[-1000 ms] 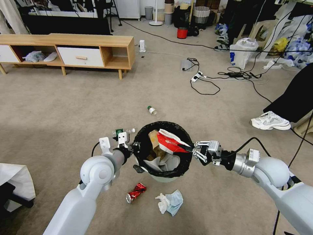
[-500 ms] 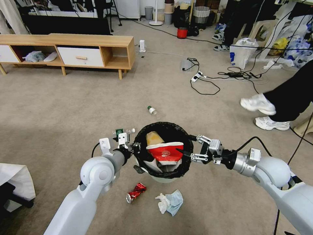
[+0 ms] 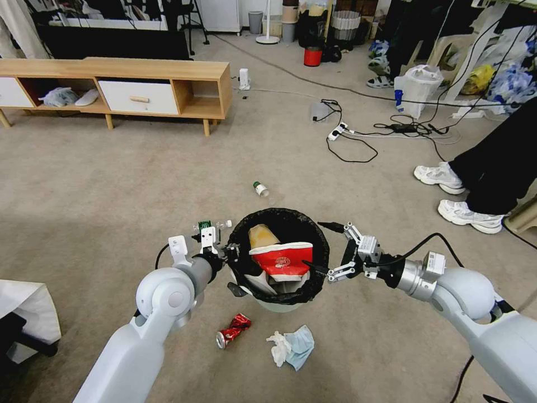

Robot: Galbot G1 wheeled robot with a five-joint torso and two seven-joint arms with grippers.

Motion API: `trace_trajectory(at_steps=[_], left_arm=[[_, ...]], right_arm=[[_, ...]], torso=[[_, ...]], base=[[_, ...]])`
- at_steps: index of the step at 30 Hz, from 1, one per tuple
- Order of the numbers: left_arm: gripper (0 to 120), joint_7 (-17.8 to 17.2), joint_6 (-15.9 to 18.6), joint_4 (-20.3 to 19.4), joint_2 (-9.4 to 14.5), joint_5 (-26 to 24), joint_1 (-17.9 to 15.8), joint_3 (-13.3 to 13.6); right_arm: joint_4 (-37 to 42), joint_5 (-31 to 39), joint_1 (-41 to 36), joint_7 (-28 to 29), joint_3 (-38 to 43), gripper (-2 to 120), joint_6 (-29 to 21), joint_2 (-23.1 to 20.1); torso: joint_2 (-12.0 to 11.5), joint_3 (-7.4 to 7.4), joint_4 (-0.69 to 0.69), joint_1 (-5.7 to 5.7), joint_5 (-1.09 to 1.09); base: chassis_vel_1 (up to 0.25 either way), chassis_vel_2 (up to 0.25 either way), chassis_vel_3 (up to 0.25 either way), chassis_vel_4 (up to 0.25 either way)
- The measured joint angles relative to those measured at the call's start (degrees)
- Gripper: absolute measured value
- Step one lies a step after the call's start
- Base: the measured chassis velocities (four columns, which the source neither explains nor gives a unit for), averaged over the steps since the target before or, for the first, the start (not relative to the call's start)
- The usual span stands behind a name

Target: Pick up the trash bin and place the garbage on the floor into it.

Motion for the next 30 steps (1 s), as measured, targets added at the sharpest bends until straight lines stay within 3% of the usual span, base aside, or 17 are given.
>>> trace_trajectory(at_steps=[12, 30], left_arm=[[3, -0.2, 0.0, 0.2, -0.4, -0.1, 0.1, -1.2], [3, -0.7, -0.1, -1.2, 0.6, -1.5, 0.2, -2.3]], right_arm=[[5.7, 4.7, -0.1, 0.7, 7.9, 100, -1.0, 0.1], [3.5, 6.8, -1.7, 0.8, 15.9, 100, -1.2, 1.9]], torso=[[0.0, 0.0, 0.0, 0.0, -0.01], [0.0, 0.0, -0.01, 0.0, 0.0]], base=[[0.0, 0.0, 0.0, 0.0], [0.0, 0.0, 0.0, 0.0]])
